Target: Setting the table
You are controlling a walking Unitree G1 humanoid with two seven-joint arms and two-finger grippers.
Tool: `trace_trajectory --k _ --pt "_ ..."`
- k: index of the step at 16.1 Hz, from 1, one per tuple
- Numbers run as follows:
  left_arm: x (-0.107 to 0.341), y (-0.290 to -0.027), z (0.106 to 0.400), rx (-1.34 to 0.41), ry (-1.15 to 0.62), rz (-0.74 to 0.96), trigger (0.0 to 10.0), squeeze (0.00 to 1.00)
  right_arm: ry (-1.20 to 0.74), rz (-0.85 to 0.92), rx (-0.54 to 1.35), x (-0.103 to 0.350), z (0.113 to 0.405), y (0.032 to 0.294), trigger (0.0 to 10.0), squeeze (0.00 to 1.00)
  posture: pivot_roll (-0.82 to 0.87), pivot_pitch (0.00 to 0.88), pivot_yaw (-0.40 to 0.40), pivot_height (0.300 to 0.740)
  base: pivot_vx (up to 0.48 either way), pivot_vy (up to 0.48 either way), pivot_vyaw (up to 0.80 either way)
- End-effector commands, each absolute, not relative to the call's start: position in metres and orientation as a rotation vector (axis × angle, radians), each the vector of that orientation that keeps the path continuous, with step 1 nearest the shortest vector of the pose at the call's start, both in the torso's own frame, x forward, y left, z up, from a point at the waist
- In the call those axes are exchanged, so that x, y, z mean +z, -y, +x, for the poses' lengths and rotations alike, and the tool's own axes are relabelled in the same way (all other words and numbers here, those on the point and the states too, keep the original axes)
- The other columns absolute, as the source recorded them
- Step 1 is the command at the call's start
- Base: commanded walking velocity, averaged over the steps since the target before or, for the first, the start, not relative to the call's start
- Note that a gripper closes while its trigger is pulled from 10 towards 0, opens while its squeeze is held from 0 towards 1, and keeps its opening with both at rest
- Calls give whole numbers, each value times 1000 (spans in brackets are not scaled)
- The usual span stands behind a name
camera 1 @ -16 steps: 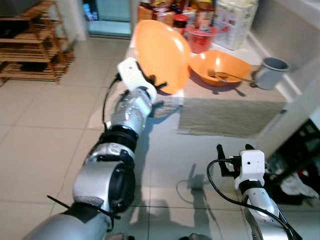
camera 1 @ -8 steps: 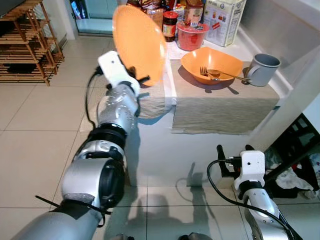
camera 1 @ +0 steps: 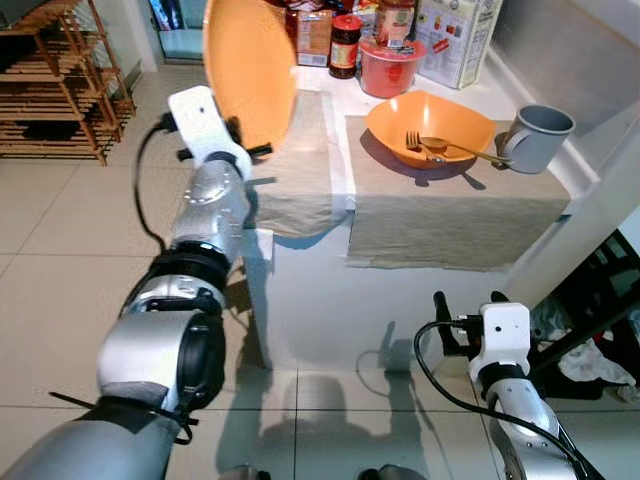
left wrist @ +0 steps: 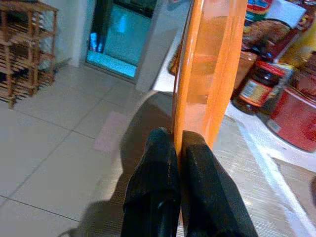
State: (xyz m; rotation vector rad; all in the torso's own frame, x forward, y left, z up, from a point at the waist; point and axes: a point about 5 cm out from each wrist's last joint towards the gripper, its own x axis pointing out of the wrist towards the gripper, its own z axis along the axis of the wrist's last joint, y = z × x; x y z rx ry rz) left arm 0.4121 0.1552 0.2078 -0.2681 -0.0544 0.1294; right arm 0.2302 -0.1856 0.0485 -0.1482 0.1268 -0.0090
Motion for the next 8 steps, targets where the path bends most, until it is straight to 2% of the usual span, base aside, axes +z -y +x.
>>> trace_trajectory --k 1,6,8 --pt "198 -164 410 160 27 -232 0 0 -125 -146 -7 51 229 186 10000 0 -57 0 -16 718 0 0 0" --pt "207 -209 403 261 107 -80 0 0 -130 -142 0 50 228 185 10000 0 -39 0 -22 718 0 0 0" --pt "195 -239 394 269 78 69 0 0 -131 -140 2 49 228 184 10000 0 -31 0 -24 718 0 0 0"
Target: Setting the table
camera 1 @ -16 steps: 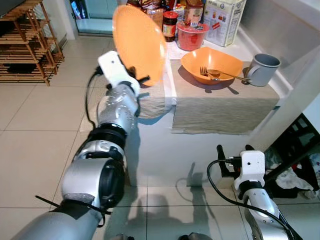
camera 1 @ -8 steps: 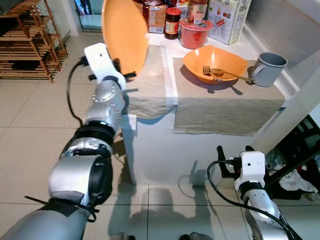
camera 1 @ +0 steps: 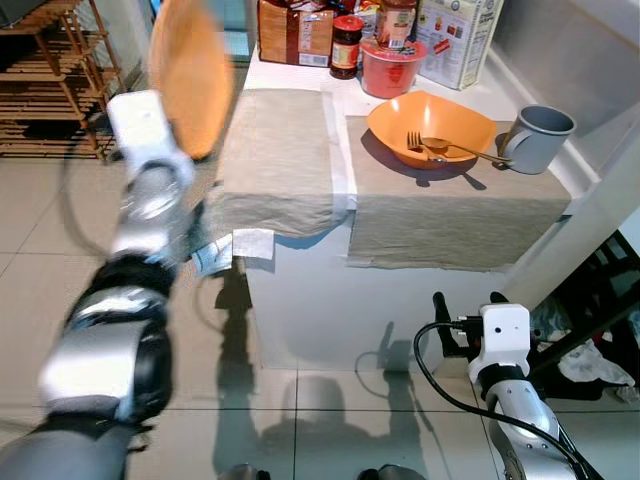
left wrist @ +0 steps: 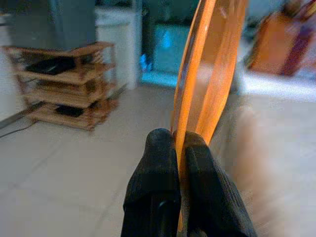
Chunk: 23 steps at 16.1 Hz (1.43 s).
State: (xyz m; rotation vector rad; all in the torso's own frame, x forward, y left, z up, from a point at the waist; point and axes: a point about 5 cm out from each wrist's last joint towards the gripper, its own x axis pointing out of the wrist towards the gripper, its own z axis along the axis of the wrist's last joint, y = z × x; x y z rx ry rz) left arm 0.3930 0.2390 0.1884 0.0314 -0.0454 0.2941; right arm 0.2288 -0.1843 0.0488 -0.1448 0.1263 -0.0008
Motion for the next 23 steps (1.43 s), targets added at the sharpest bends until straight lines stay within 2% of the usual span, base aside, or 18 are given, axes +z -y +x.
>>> trace_trajectory --k 1,5,8,10,12,18,23 --pt "192 -242 392 265 68 85 0 0 -131 -139 2 49 228 184 10000 0 -31 0 -24 718 0 0 0" --pt "173 -249 383 227 17 138 0 0 -135 -138 8 49 228 184 10000 0 -14 0 -33 718 0 0 0" --pt "152 -240 374 172 -23 176 0 0 -136 -141 21 48 230 183 10000 0 -7 0 -41 718 0 0 0" --pt "137 -228 366 120 -37 106 0 0 -133 -144 24 50 231 184 10000 0 -6 0 -45 718 0 0 0" --pt "138 -219 366 100 -13 63 0 0 -128 -140 19 51 233 186 10000 0 -4 0 -49 718 0 0 0" --pt "144 -206 367 60 13 20 0 0 -119 -133 8 55 237 190 10000 0 -9 0 -49 718 -321 0 0" --pt "142 -197 366 27 3 9 0 0 -123 -134 10 55 236 190 10000 0 -13 0 -50 718 0 0 0"
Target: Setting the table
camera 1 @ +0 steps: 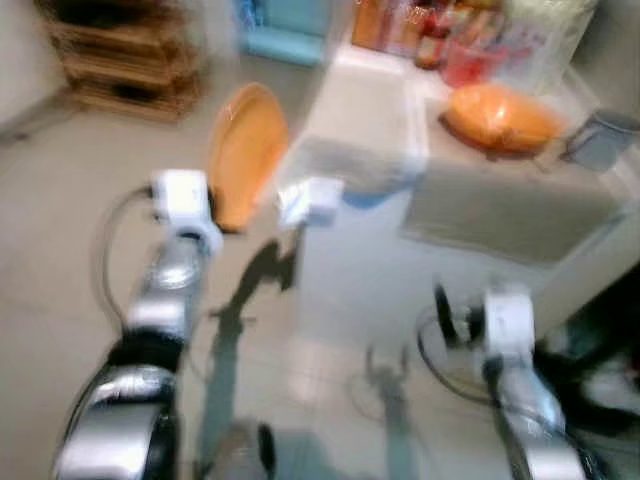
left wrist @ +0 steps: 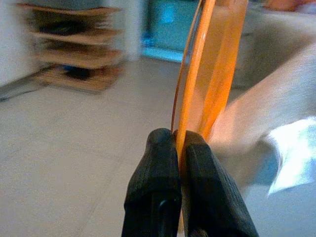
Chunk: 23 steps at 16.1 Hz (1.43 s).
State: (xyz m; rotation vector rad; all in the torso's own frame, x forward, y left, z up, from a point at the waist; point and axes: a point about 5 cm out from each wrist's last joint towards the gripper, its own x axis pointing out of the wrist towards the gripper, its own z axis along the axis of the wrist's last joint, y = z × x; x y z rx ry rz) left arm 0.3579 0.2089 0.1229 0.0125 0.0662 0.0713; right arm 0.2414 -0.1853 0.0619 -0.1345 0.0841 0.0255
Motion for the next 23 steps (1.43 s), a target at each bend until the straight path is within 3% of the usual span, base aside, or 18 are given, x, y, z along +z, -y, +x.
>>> trace_trajectory --k 1,6,8,12,16,23 --pt "141 -195 365 18 4 4 0 0 -124 -134 10 55 236 190 10000 0 -14 0 -47 718 0 0 0" --pt "150 -183 341 4 172 59 0 0 -62 -137 -12 67 239 195 10000 0 -10 0 -42 718 0 0 0" --pt "126 -162 317 -66 141 79 0 0 -45 -142 0 71 239 192 10000 0 -6 0 -43 718 0 0 0" --pt "98 -177 270 -113 16 85 0 0 -19 -148 17 88 225 194 10000 0 -5 0 -38 718 0 0 0" --pt "102 -178 246 -179 12 83 0 0 -59 -184 -22 89 201 205 10000 0 11 0 -50 718 0 0 0" --pt "110 -169 250 -181 26 56 0 0 -77 -139 -6 86 210 195 10000 0 18 0 -50 718 0 0 0"
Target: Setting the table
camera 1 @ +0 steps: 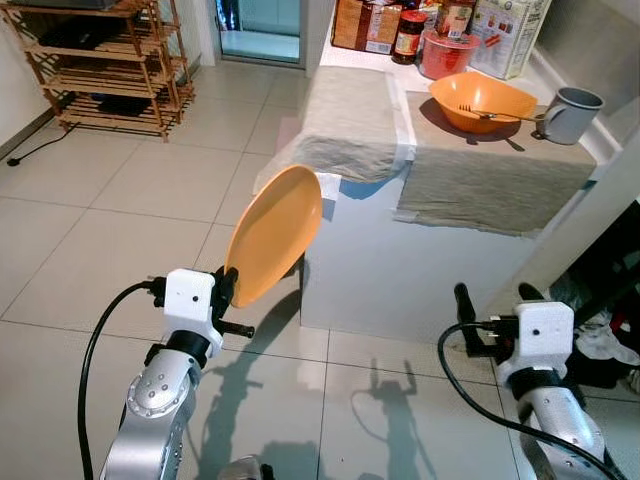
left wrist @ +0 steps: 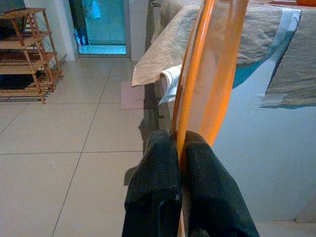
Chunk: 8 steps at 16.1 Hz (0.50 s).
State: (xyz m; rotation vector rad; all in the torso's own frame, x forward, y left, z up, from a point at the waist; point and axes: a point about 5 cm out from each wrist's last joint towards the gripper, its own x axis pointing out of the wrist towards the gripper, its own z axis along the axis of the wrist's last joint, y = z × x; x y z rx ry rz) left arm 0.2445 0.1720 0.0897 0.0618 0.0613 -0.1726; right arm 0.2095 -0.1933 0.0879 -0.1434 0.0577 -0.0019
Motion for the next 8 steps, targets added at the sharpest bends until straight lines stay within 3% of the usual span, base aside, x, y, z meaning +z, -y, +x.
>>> trace_trajectory --k 1,8 --pt "111 -168 251 -181 27 55 0 0 -77 -134 -1 85 210 193 10000 0 20 0 -49 718 0 0 0" --pt "114 -160 254 -168 44 29 0 0 -74 -143 13 88 221 199 10000 0 41 0 -87 718 0 0 0"
